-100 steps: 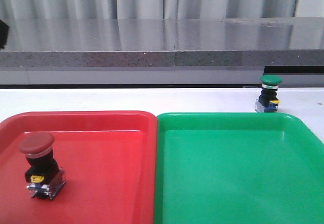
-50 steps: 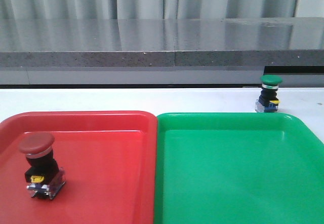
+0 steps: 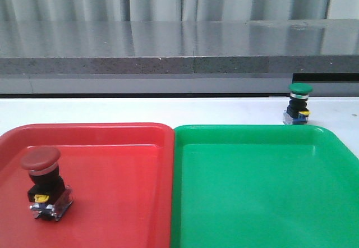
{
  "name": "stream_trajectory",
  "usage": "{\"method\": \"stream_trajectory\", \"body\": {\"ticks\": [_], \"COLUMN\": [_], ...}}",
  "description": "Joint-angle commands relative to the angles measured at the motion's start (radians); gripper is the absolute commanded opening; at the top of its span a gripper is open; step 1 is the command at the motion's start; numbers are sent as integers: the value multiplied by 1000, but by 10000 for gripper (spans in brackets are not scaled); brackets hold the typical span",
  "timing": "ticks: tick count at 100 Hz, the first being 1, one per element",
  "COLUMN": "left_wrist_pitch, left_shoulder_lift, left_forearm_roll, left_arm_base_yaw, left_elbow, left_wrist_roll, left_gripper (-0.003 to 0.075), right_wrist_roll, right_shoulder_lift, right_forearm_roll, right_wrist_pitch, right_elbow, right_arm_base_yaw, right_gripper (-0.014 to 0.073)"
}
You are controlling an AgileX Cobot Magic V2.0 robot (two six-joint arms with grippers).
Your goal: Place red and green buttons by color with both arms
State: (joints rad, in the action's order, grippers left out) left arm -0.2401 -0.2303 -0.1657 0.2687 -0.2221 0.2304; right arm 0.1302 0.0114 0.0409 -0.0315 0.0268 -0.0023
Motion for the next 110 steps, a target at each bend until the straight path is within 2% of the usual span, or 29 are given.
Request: {"method": "stream_trajectory", "body": {"ticks": [1, 15, 43, 47, 110], "left_wrist_pitch": [171, 207, 272, 219, 212], "left_shoulder_lift": [27, 101, 254, 269, 267], "left_forearm_roll": [85, 145, 204, 204, 204], "left_arm_base_yaw": [-99, -198, -213, -213, -213], "left_elbow": [0, 65, 239, 236, 236], "left_wrist_roll": [-123, -156, -156, -156, -156], "left_gripper": [-21, -20, -20, -20, -20], "right_wrist_roll": [-8, -8, -8, -8, -8], "right_shoulder_lift": [16, 16, 16, 16, 15], "right_forearm_roll": [9, 9, 9, 9, 9], "right_wrist_pitch": [72, 72, 72, 72, 73], "right_elbow": [-18, -18, -18, -18, -18], "right_arm_base_yaw": [-2, -2, -2, -2, -2], "right_gripper": [-64, -64, -64, -64, -64]}}
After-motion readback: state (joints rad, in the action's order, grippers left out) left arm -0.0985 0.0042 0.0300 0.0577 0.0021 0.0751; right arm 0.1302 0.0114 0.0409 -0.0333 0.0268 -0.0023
